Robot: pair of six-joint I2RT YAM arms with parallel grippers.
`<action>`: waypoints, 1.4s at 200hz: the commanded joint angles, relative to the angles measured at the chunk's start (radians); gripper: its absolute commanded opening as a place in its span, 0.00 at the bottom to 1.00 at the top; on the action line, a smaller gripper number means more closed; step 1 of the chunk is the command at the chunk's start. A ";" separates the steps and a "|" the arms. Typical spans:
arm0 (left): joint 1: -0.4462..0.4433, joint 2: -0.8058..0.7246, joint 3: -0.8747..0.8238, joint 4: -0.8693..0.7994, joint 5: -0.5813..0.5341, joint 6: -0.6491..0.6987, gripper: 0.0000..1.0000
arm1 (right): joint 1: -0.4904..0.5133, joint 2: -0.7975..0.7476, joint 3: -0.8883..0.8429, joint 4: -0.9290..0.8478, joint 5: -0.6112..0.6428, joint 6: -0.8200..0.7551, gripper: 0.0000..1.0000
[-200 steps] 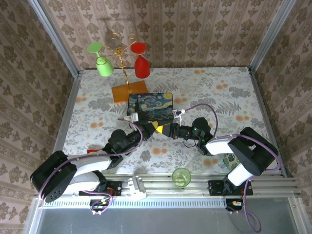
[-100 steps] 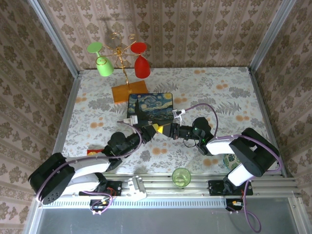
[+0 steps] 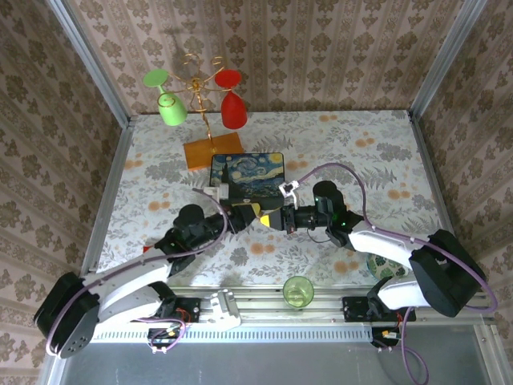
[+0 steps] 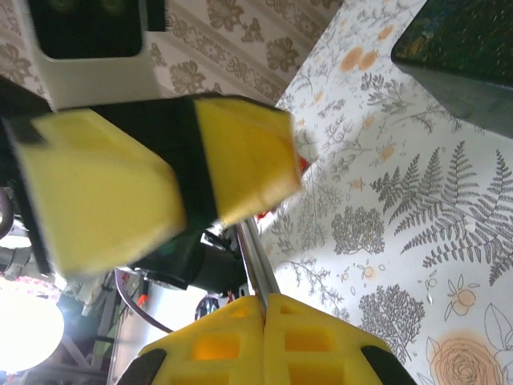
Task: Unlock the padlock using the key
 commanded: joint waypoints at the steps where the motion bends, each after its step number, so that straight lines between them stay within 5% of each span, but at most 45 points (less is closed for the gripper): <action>1: -0.006 0.033 0.045 -0.005 0.142 0.040 0.40 | -0.005 -0.019 0.026 -0.083 -0.049 -0.053 0.00; 49: -0.009 -0.001 0.020 -0.014 0.112 0.041 0.23 | -0.024 -0.033 0.011 -0.081 -0.047 -0.048 0.00; 117: -0.014 0.016 0.026 -0.031 0.140 0.049 0.19 | -0.027 -0.019 0.011 -0.038 -0.063 -0.028 0.00; 152: -0.013 0.019 0.024 -0.042 0.140 0.053 0.00 | -0.028 -0.012 0.009 -0.023 -0.063 -0.016 0.00; 173: -0.012 0.024 0.025 -0.037 0.137 0.053 0.00 | -0.028 -0.001 0.015 0.000 -0.069 -0.002 0.00; 180: -0.011 0.023 0.025 -0.028 0.133 0.049 0.00 | -0.028 0.003 0.014 0.018 -0.071 0.005 0.06; 198: -0.013 0.007 0.022 -0.016 0.098 0.032 0.00 | -0.038 0.003 -0.011 0.101 -0.057 0.052 0.40; 230: -0.029 -0.049 -0.019 0.083 -0.052 -0.032 0.00 | -0.074 0.042 -0.110 0.481 -0.016 0.258 0.48; 280: -0.043 -0.057 -0.043 0.180 -0.159 -0.066 0.00 | -0.055 0.150 -0.114 0.699 -0.006 0.372 0.50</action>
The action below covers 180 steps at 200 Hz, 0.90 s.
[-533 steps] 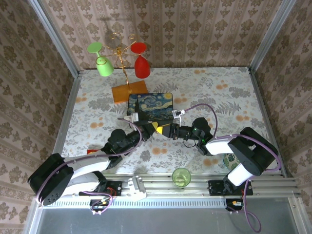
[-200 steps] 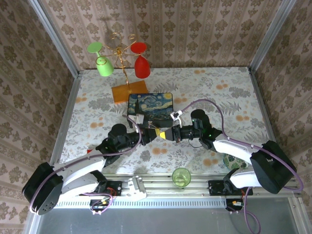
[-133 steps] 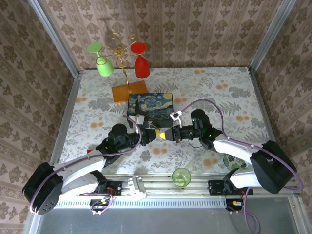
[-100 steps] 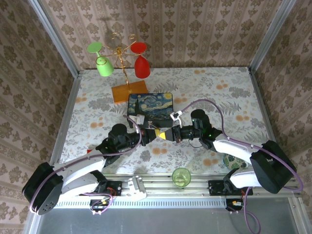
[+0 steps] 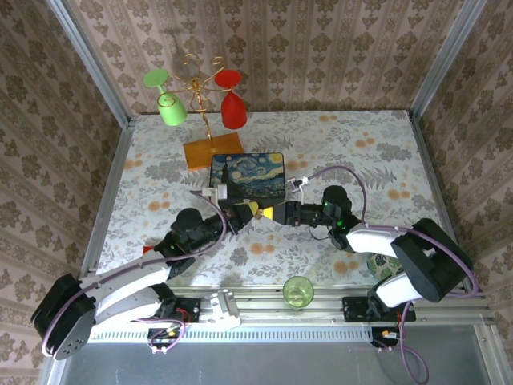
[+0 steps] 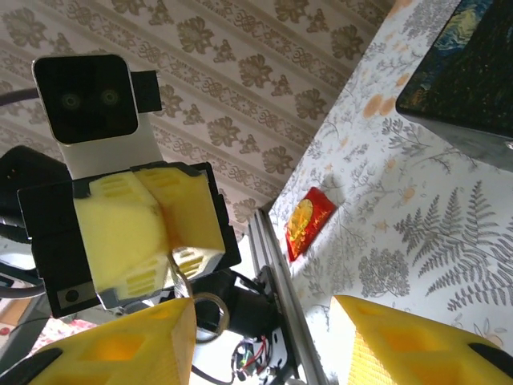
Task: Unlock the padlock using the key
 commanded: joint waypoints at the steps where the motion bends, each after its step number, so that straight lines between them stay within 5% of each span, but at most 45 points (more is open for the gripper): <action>1: -0.002 -0.006 -0.026 0.096 -0.073 -0.040 0.00 | 0.010 0.026 -0.008 0.208 0.020 0.091 0.50; 132: -0.008 0.063 -0.053 0.227 -0.076 -0.083 0.00 | 0.062 0.089 0.076 0.273 0.036 0.130 0.48; 180: -0.003 0.054 -0.067 0.238 -0.091 -0.082 0.00 | 0.083 0.123 0.100 0.275 0.034 0.129 0.37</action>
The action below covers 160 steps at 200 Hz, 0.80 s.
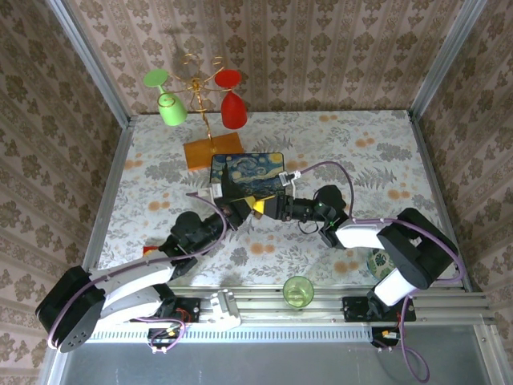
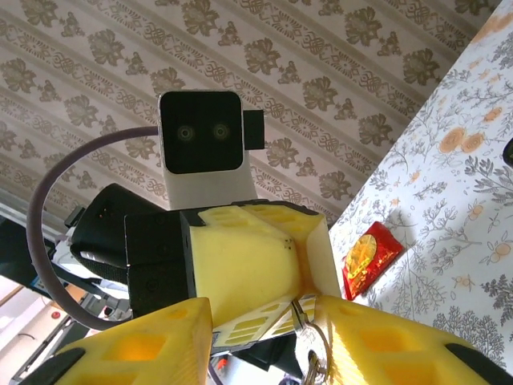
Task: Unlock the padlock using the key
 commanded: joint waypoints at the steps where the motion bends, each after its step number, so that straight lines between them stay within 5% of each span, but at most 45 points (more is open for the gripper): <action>1: -0.004 -0.012 -0.016 0.046 -0.007 -0.012 0.00 | 0.013 0.015 0.019 0.038 0.010 -0.004 0.37; 160: 0.008 0.001 -0.044 0.074 -0.003 -0.036 0.00 | 0.012 0.009 -0.019 0.039 0.046 -0.015 0.09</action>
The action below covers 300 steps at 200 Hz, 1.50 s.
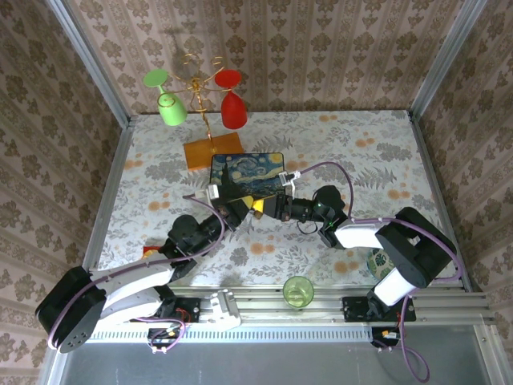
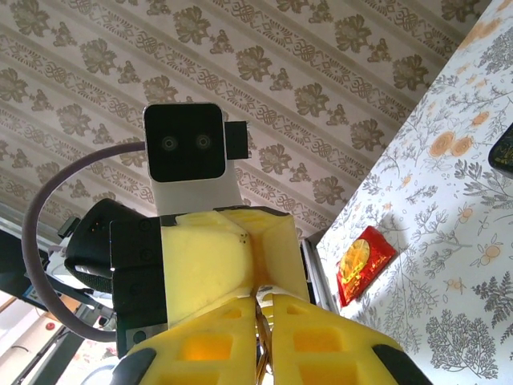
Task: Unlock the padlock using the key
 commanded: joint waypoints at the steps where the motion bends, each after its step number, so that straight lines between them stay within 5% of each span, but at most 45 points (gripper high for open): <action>1: 0.007 0.004 -0.016 -0.002 0.009 -0.006 0.00 | 0.009 0.004 -0.013 0.038 0.015 -0.014 0.08; 61: 0.011 0.008 -0.034 -0.019 -0.013 -0.013 0.00 | -0.006 -0.007 -0.018 0.035 0.010 -0.017 0.00; 69: 0.014 -0.009 -0.037 -0.055 -0.025 -0.002 0.18 | -0.009 -0.009 -0.023 0.029 0.007 -0.016 0.00; 79: 0.013 -0.054 -0.026 -0.179 -0.058 0.024 0.52 | -0.015 -0.009 -0.031 0.008 0.001 -0.018 0.00; 88: 0.005 -0.104 -0.015 -0.299 -0.101 0.056 0.96 | -0.018 -0.011 -0.035 -0.035 -0.004 -0.037 0.00; 91: 0.004 -0.118 -0.012 -0.330 -0.110 0.068 0.99 | -0.018 -0.013 -0.039 -0.054 -0.004 -0.046 0.00; 155: 0.019 -0.265 -0.007 -0.605 -0.176 0.119 1.00 | -0.020 -0.030 -0.073 -0.289 0.011 -0.160 0.00; 202: -0.022 -0.065 -0.036 -0.475 -0.217 0.068 1.00 | -0.030 -0.131 -0.024 -0.786 0.111 -0.357 0.00; 300: -0.051 0.265 0.024 -0.261 -0.363 0.065 0.90 | -0.094 -0.271 -0.081 -0.920 0.169 -0.414 0.00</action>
